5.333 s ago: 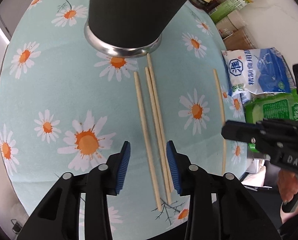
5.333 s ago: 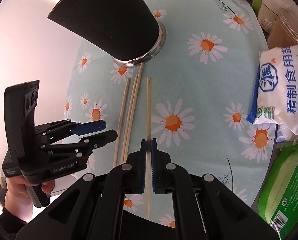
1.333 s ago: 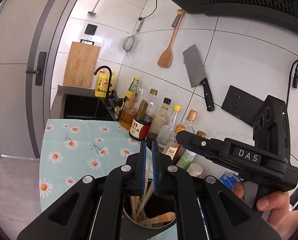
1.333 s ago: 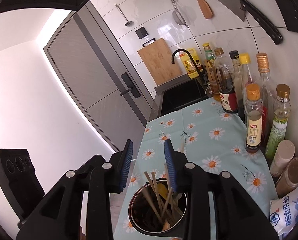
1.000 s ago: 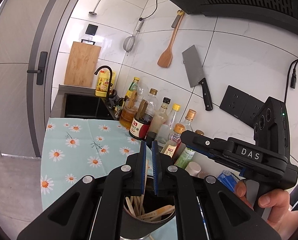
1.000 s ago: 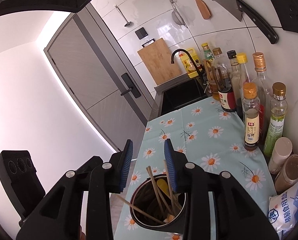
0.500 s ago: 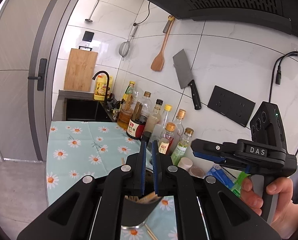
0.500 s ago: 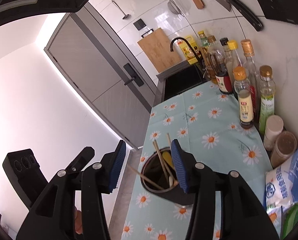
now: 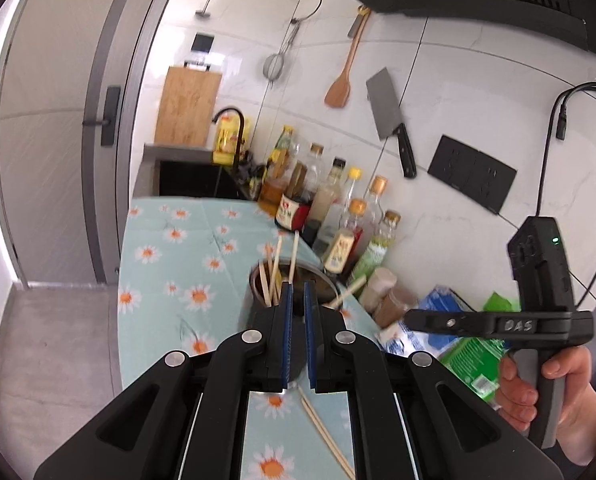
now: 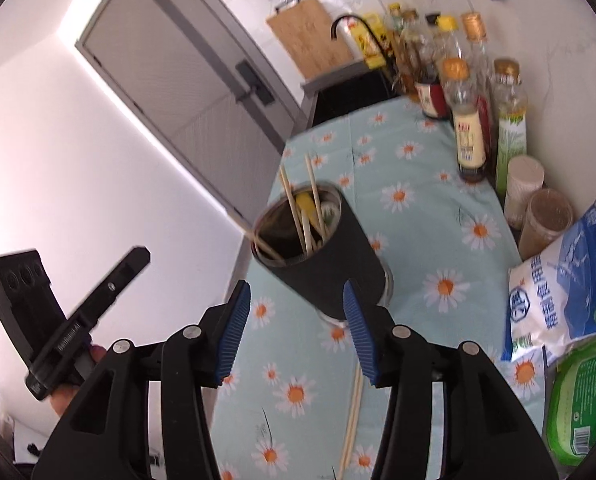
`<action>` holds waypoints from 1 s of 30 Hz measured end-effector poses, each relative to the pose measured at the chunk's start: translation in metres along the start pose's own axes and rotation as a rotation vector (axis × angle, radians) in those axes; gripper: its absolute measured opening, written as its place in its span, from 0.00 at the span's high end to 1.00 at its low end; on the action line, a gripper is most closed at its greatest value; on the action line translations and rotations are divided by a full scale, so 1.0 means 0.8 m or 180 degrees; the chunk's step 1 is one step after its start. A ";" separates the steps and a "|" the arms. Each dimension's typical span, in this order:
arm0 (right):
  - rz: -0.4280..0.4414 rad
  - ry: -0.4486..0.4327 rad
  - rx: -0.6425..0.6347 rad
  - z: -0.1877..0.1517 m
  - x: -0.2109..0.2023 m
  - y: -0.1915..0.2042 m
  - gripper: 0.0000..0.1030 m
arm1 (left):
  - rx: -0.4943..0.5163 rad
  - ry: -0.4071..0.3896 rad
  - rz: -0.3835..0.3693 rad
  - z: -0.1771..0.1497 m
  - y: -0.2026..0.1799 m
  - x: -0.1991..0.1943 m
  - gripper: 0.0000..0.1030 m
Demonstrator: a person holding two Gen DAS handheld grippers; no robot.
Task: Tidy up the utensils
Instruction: 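Move both tools back toward the last two chopsticks beside the holder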
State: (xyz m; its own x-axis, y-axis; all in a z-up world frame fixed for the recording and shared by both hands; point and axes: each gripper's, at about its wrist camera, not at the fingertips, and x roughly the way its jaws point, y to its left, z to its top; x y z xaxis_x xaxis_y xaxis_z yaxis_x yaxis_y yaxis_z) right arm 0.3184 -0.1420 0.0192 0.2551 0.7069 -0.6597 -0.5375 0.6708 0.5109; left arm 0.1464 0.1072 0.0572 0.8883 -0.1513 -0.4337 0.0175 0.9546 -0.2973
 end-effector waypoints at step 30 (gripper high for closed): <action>-0.0681 0.1894 0.0237 -0.083 0.195 -0.063 0.67 | -0.0654 0.0850 0.0012 -0.142 0.025 0.020 0.69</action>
State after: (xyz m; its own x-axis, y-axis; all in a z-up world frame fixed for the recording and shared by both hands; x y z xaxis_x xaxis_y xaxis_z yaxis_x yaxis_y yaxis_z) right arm 0.3323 -0.0808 -0.1458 -0.1511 0.3243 -0.9338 -0.4613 0.8123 0.3568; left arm 0.1085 0.0946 -0.0520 0.7359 -0.2359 -0.6346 -0.1025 0.8877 -0.4488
